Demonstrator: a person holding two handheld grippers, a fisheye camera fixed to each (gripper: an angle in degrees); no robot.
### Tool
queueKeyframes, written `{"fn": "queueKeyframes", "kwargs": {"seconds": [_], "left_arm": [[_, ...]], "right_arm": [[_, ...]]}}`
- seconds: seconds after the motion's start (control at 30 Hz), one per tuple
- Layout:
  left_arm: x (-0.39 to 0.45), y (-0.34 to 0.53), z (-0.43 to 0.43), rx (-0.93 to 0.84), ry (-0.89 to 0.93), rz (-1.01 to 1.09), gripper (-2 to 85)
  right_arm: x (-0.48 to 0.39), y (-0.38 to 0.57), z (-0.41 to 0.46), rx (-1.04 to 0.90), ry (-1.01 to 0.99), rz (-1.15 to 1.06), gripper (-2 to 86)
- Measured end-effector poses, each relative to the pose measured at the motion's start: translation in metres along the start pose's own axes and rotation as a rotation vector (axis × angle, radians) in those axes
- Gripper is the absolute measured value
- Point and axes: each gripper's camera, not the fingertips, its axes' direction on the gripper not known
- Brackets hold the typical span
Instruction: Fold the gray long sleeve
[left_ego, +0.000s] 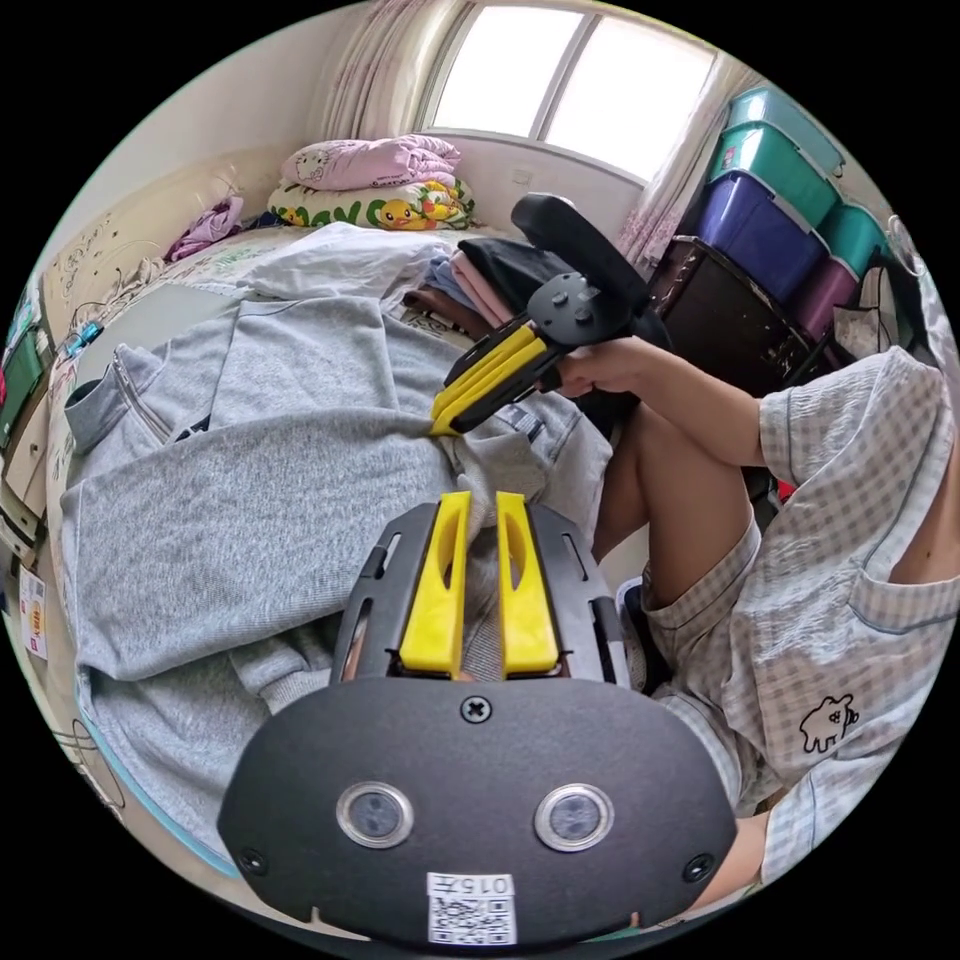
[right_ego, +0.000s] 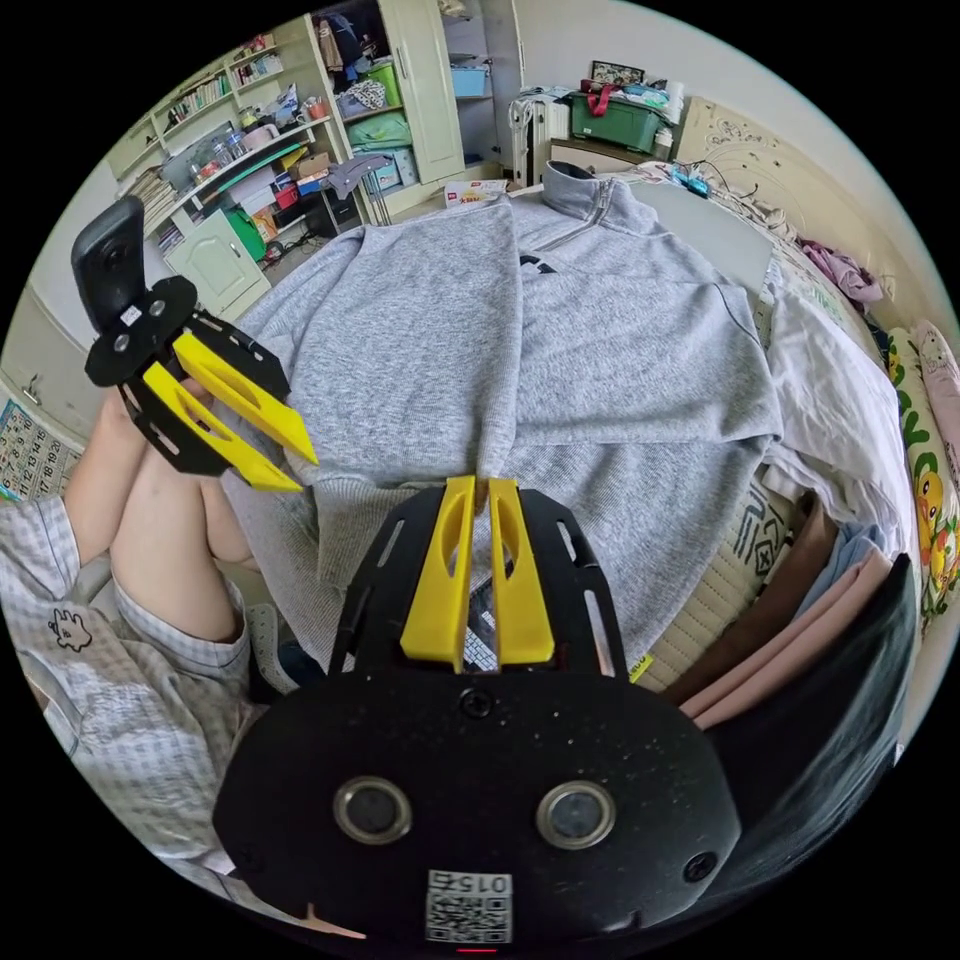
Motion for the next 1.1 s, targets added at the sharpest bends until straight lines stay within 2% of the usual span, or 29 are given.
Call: {"fn": "queueKeyframes", "kwargs": {"seconds": [0.27, 0.4, 0.83, 1.0, 1.1], "left_arm": [[0.007, 0.004, 0.001, -0.006, -0.004, 0.016, 2.5], [0.016, 0.003, 0.016, -0.076, -0.069, 0.043, 1.5], [0.046, 0.024, 0.014, -0.052, -0.166, 0.132, 1.2], [0.053, 0.038, 0.009, -0.045, -0.177, 0.148, 1.3], [0.059, 0.048, 0.003, -0.042, -0.198, 0.183, 1.3]], "right_arm": [[-0.029, -0.017, 0.014, -0.038, 0.111, -0.046, 0.6], [-0.033, -0.022, 0.017, -0.043, 0.115, -0.037, 0.6], [-0.04, -0.014, 0.017, 0.006, 0.116, -0.011, 1.4], [-0.039, -0.007, 0.012, 0.022, 0.116, 0.011, 6.3], [-0.036, -0.001, 0.006, 0.035, 0.212, 0.076, 13.0]]}}
